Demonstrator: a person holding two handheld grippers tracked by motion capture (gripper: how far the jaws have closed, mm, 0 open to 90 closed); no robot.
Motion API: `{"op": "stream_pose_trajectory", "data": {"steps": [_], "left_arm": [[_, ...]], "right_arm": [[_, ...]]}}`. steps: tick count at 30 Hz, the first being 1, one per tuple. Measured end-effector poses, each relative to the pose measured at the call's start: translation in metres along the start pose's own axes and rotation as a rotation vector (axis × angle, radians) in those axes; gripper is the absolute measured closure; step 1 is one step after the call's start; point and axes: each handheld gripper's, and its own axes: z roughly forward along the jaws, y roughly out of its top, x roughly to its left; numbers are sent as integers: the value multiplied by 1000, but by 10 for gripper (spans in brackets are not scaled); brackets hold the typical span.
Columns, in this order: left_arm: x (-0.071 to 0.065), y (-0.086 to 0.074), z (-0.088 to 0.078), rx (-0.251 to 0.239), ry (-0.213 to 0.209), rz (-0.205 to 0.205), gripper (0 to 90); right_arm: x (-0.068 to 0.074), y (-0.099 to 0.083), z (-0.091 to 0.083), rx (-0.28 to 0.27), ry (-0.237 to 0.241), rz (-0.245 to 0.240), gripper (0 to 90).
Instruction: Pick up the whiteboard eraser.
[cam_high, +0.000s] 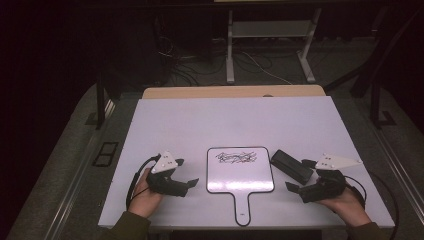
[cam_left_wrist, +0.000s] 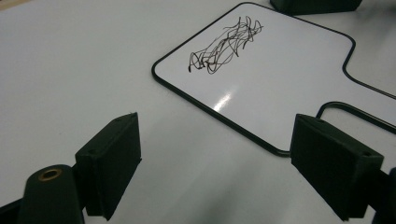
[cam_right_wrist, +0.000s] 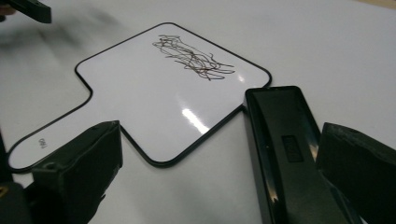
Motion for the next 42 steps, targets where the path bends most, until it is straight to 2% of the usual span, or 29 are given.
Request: {"op": "stream_pose_trajectory", "data": {"steps": [3, 5, 8, 11, 12, 14, 16, 19, 23, 25, 27, 36, 42], "left_arm": [[1, -1, 0, 16, -4, -2, 203], [2, -1, 0, 18, -3, 0, 179], [2, -1, 0, 22, -9, 0, 218], [3, -1, 0, 18, -12, 1, 207], [3, -1, 0, 15, 0, -9, 202], [4, -1, 0, 13, 15, -47, 130], [5, -1, 0, 19, 11, -42, 159], [4, -2, 0, 27, 10, -21, 141], [6, -4, 1, 34, 19, -16, 141], [5, -4, 2, 26, 22, -27, 141], [5, -5, 3, 32, 10, -24, 141], [6, -5, 4, 50, 9, -22, 141], [4, -5, 4, 43, 11, -28, 141]], "right_arm": [[-1, 4, 0, 10, -9, -7, 0], [-2, 7, 0, 4, -13, -3, 0], [-5, 12, -1, 1, -21, -16, 0], [-9, 16, -1, -11, -29, -15, 0], [-10, 17, -1, -12, -32, -15, 0], [-12, 19, -1, -6, -37, -17, 0], [-14, 21, -1, 0, -38, -14, 0], [-18, 25, 1, 11, -33, -19, 0], [-23, 30, 6, 29, -33, -14, 0], [-26, 33, 9, 40, -29, -10, 0], [-28, 35, 13, 47, -28, -15, 0], [-37, 46, 30, 61, 11, -17, 0], [-42, 51, 38, 69, 13, -25, 0]]}}
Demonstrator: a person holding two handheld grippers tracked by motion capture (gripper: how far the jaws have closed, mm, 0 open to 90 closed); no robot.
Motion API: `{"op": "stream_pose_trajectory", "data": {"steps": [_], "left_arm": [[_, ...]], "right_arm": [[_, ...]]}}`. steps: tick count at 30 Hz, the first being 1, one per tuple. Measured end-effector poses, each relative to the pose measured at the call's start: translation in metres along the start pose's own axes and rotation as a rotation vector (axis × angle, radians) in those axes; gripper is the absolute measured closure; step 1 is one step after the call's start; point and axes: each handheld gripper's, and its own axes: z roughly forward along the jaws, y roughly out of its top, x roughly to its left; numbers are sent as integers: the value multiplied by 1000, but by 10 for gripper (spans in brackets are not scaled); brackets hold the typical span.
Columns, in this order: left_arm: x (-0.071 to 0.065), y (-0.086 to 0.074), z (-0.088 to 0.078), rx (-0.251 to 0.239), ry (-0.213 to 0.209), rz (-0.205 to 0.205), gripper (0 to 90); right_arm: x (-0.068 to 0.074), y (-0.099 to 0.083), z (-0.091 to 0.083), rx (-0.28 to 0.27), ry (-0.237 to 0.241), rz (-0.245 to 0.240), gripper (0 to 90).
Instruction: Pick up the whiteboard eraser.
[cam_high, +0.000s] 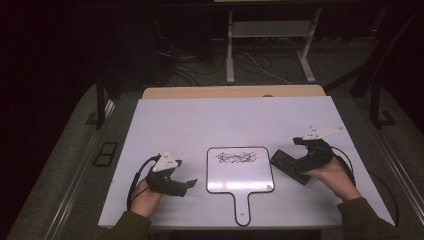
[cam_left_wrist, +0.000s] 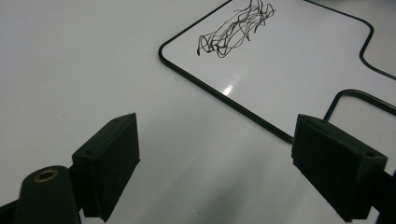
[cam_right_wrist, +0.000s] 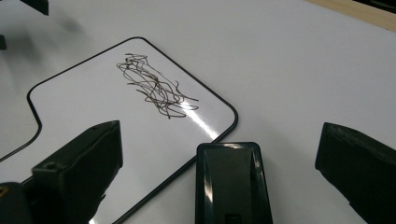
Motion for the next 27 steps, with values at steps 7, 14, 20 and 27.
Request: {"op": "stream_pose_trajectory", "data": {"steps": [7, 14, 20, 27], "left_arm": [[0, 0, -1, -5, -7, 5, 141], [1, -1, -1, -6, -7, 9, 141], [1, -1, -1, 1, -7, 18, 141], [2, -1, 0, 7, -8, 21, 141]], "right_arm": [[-4, 0, 5, 37, -10, -19, 48], [-3, -5, 8, 98, -18, -31, 49], [-4, -9, 10, 154, -38, -31, 60], [-4, -13, 10, 196, -43, -39, 126]]}}
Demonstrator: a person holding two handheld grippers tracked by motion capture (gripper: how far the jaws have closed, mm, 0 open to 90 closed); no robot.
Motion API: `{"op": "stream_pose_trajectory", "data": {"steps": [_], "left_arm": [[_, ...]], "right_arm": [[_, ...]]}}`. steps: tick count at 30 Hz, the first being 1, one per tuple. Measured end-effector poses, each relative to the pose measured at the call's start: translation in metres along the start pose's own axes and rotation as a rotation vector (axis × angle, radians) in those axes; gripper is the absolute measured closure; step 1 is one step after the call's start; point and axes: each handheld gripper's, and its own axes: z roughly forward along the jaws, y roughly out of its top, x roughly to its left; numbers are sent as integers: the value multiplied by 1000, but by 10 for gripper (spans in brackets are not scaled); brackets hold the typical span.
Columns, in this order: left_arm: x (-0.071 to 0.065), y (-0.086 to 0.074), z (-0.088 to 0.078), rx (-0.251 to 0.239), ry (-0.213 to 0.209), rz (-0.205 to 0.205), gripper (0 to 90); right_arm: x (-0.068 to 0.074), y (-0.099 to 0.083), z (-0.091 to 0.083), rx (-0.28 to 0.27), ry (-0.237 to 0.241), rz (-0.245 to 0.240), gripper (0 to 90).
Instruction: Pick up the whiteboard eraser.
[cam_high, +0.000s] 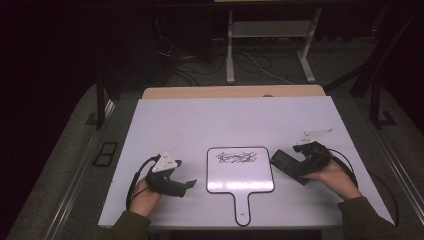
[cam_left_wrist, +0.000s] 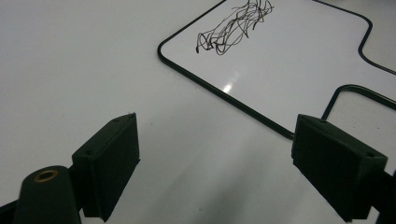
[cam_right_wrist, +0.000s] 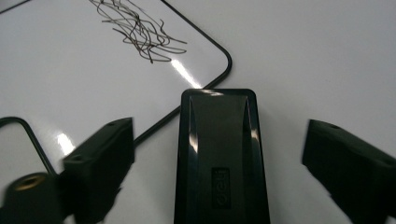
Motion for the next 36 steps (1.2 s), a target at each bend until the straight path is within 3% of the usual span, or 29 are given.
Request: {"op": "stream_pose_trajectory", "data": {"steps": [5, 17, 36], "left_arm": [[0, 0, 0, 8, -5, 5, 141], [0, 0, 1, 1, -7, -8, 141], [0, -1, 1, 11, -13, 0, 141]], "right_arm": [[0, -2, 2, 44, -1, 11, 129], [0, -6, 10, 113, -29, -16, 134], [3, -10, 16, 149, -31, -28, 222]]}}
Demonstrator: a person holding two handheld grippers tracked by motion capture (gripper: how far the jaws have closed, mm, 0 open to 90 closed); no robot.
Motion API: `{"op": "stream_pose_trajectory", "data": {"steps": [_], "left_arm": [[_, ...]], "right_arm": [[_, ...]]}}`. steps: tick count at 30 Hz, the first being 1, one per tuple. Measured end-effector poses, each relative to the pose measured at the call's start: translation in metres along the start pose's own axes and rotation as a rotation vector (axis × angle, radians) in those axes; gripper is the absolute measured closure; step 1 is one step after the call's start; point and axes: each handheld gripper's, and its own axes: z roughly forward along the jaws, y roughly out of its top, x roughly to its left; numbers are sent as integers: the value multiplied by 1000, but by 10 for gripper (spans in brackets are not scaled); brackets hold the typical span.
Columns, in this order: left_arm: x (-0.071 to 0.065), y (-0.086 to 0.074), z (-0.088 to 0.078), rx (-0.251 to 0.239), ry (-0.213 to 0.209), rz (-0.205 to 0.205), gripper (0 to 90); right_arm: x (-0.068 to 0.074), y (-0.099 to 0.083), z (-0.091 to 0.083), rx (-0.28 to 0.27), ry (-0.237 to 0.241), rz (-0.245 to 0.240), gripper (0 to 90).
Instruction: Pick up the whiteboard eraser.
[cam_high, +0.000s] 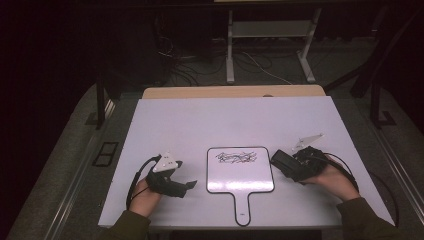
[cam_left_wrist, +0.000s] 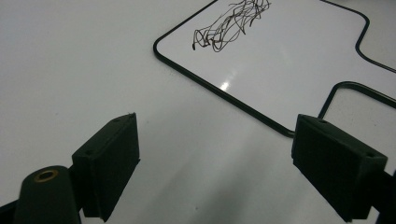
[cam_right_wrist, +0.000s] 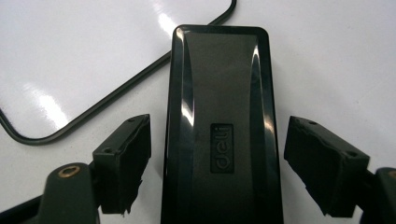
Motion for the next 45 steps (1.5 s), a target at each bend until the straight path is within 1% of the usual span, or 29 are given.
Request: {"op": "stream_pose_trajectory", "data": {"steps": [3, 5, 7, 13, 15, 20, 23, 28, 30, 38, 44, 45], "left_arm": [[0, 0, 0, -1, -1, 0, 141], [0, 0, 0, -1, -1, -1, 141], [0, 0, 0, -1, -1, -1, 141], [0, 0, -1, -2, -1, -1, 141], [0, 0, -1, -2, -1, -1, 141], [0, 0, -1, -1, -1, 0, 141], [0, 0, -1, -2, -1, 0, 141], [0, 0, -1, -3, -1, 0, 141], [0, 0, -1, -5, -1, -1, 141], [0, 1, -1, -4, -1, 1, 141], [0, 0, -1, 1, -2, 1, 141], [0, 1, -1, 1, -2, 1, 141]], "right_arm": [[0, 0, 0, 5, 1, -6, 235], [1, 0, 1, 9, -10, -12, 242], [1, 0, 0, 5, -11, -16, 281], [0, -1, 0, 5, -23, -18, 318], [1, -1, 0, 3, -24, -9, 326], [1, -1, 0, 16, -23, -18, 349], [1, -1, 1, 20, -13, -15, 375], [2, 0, 1, 17, -19, -21, 380], [3, 0, 1, 21, -21, -11, 381], [3, 1, 1, 28, -24, -13, 385], [-1, 1, 1, 30, -1, -4, 386], [-1, 1, 1, 30, 2, 4, 386]]}}
